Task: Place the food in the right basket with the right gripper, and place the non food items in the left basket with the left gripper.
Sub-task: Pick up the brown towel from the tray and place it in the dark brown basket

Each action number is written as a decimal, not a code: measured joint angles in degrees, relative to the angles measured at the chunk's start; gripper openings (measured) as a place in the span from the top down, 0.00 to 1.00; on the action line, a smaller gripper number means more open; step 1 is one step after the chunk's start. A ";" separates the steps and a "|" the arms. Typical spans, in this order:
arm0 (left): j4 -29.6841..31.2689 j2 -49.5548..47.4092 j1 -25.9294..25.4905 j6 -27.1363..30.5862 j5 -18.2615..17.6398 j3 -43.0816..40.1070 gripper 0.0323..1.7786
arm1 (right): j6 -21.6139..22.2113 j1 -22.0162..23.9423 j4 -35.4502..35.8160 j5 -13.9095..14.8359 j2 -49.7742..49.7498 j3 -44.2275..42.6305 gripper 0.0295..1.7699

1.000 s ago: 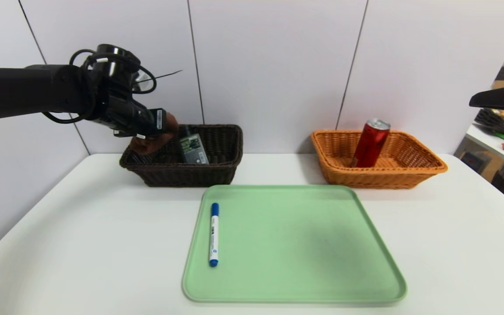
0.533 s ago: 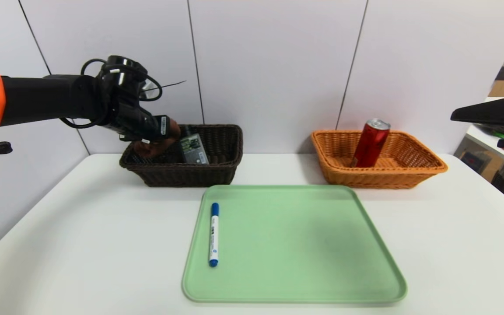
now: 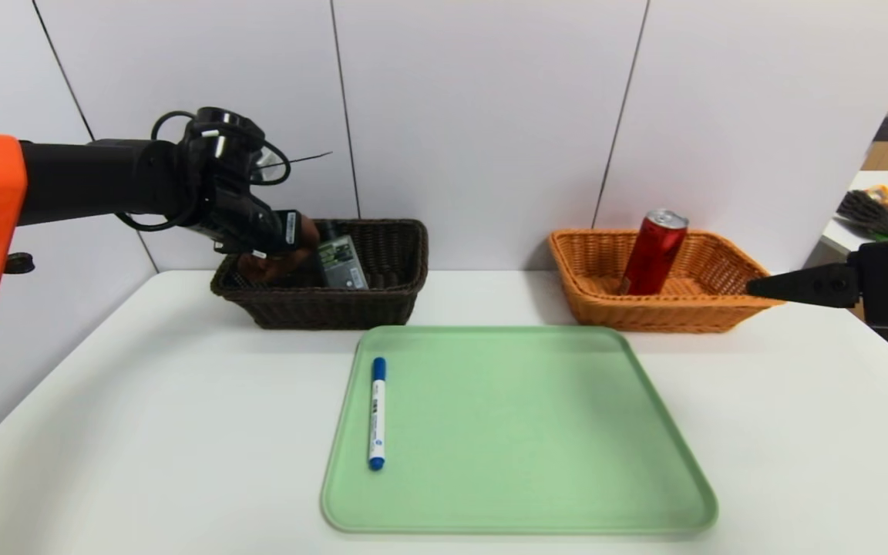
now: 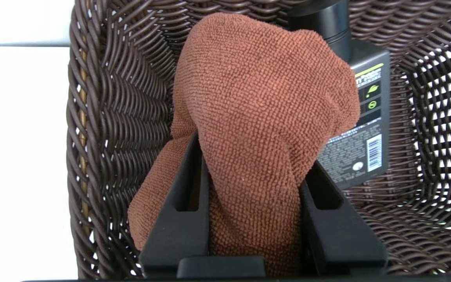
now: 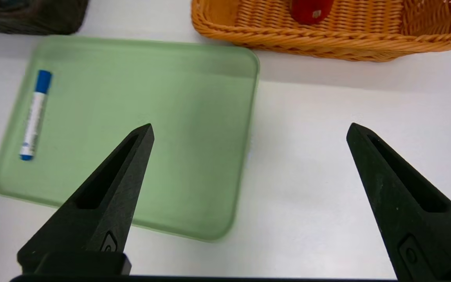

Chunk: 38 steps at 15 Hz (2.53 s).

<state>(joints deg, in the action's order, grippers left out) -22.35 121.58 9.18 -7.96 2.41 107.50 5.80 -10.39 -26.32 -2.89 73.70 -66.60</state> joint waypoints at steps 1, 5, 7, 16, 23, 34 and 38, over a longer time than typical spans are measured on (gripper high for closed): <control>0.00 0.12 0.10 0.05 0.00 0.02 0.69 | -0.66 0.69 0.04 0.05 0.77 0.01 0.04; 0.05 0.55 0.10 0.05 0.04 0.38 0.69 | -0.40 1.63 0.52 -0.24 2.29 0.15 0.04; 0.30 0.87 0.11 -0.02 0.17 0.68 0.69 | -0.40 1.84 0.55 -0.30 2.50 0.15 0.04; 0.74 0.94 0.62 -0.35 3.12 1.35 0.69 | -0.21 2.32 0.46 -0.77 2.26 0.94 0.04; 1.02 0.80 0.96 -0.38 3.39 1.49 0.69 | -0.21 2.73 0.37 -0.79 1.60 1.11 0.04; 1.01 1.02 2.08 -1.55 5.99 1.90 0.69 | -0.16 3.54 0.35 -1.62 1.62 1.13 0.04; 1.01 1.02 2.76 -1.63 6.21 1.90 0.69 | -0.10 3.56 0.35 -1.65 1.66 1.13 0.04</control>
<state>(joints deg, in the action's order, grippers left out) -21.33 122.60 11.93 -9.59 8.62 109.40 5.71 -6.83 -25.97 -4.53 75.36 -65.46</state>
